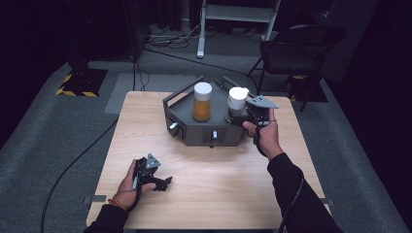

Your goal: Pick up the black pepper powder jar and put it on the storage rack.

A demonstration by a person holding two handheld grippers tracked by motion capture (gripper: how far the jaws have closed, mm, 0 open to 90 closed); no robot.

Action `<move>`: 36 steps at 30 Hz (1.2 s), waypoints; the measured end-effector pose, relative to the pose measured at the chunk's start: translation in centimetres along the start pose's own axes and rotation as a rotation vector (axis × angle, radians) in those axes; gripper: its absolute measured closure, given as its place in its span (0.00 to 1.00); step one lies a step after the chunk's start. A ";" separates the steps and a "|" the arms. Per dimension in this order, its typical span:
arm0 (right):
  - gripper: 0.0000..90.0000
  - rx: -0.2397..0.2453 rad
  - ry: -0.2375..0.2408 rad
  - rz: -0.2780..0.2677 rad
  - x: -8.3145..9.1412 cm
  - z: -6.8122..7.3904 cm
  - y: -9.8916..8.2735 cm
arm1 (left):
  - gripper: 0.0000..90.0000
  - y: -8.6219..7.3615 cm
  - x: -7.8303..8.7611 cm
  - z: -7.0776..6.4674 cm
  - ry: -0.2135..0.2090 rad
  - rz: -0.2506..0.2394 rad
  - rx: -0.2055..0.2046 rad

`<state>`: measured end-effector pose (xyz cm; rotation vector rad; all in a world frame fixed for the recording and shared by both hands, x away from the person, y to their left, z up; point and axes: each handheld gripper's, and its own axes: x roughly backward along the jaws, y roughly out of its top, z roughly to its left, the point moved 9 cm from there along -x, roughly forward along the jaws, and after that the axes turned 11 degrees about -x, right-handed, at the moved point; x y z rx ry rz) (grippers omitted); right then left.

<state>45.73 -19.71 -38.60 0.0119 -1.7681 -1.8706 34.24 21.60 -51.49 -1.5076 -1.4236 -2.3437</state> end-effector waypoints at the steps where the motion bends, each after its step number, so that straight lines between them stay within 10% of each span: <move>1: 0.02 0.000 0.000 0.000 0.0 0.0 0.0 | 0.00 0.0 0.0 0.0 0.000 0.000 0.000; 36: 0.02 0.121 0.025 -0.056 3.7 0.1 -2.2 | 0.00 0.0 0.0 0.0 0.000 -0.001 0.002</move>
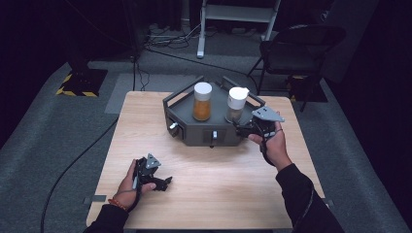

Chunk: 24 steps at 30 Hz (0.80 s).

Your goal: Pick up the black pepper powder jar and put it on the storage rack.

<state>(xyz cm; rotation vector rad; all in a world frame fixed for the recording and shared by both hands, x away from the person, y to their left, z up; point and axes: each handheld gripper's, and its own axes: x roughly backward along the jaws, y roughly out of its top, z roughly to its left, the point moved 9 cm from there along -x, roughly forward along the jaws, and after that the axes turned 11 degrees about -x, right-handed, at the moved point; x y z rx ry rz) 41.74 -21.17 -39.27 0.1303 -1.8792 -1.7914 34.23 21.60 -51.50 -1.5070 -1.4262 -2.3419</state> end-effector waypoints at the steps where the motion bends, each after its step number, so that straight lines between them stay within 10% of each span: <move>1: 0.02 0.000 0.000 0.000 0.0 0.0 0.0 | 0.00 0.0 0.0 0.0 0.000 0.001 -0.002; 24: 0.02 0.088 0.044 0.047 1.8 0.0 -5.2 | 0.00 0.0 0.0 0.0 0.000 -0.001 0.000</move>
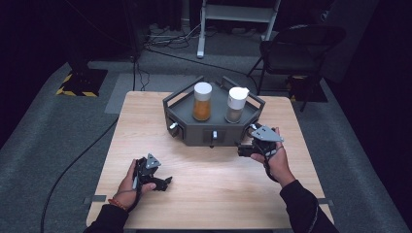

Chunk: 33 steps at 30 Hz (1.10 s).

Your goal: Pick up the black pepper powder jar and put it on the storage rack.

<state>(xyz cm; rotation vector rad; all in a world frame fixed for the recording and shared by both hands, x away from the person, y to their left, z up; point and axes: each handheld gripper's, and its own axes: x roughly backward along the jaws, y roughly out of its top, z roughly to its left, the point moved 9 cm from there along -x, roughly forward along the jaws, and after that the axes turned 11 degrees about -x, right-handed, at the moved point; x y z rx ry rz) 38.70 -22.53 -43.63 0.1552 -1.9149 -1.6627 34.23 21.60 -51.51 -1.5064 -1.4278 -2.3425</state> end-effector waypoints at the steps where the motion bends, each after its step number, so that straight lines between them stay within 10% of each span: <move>1: 0.02 0.004 0.006 0.004 0.1 0.0 -0.2 | 0.00 0.0 0.0 0.0 0.000 0.001 0.001; 33: 0.02 0.107 0.024 0.149 2.5 0.0 -6.9 | 0.00 0.0 0.0 0.0 0.000 0.001 -0.002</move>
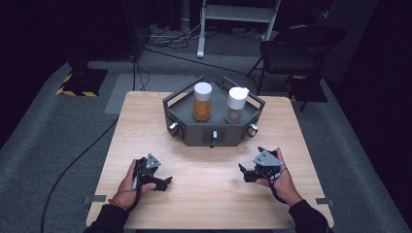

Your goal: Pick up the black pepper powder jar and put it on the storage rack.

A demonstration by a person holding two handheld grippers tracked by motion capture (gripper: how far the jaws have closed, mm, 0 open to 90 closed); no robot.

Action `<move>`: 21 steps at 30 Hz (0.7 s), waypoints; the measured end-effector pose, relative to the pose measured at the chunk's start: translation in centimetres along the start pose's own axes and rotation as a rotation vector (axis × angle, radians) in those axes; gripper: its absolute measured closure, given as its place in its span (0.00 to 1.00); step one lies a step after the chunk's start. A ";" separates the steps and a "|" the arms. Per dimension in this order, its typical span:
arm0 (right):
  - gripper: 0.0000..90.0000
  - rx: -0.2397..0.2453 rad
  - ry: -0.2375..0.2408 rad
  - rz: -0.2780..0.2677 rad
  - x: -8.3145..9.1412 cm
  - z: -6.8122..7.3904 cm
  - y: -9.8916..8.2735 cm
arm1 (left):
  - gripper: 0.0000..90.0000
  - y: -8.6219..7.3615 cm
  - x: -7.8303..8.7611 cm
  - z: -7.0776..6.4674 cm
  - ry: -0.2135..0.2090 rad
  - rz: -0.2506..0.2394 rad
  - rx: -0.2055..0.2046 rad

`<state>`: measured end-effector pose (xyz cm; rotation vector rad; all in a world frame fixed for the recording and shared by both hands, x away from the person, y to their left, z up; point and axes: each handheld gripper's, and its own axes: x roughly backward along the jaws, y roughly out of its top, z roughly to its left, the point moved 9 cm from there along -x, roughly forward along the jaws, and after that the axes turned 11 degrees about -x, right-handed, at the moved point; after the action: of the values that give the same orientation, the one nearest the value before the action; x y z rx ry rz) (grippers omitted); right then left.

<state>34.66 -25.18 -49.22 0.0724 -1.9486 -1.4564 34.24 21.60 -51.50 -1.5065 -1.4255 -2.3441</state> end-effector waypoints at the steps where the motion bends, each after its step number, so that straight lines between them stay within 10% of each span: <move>1: 0.02 0.002 0.000 0.006 0.1 -0.1 -0.2 | 0.00 0.0 0.0 0.0 0.000 0.000 0.000; 21: 0.02 -0.015 0.006 0.113 1.9 -2.1 -3.9 | 0.00 0.0 0.0 0.0 0.000 0.000 0.002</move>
<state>33.07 -29.17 -51.34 -0.0393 -1.9053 -1.3949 34.24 21.60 -51.50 -1.5069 -1.4266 -2.3422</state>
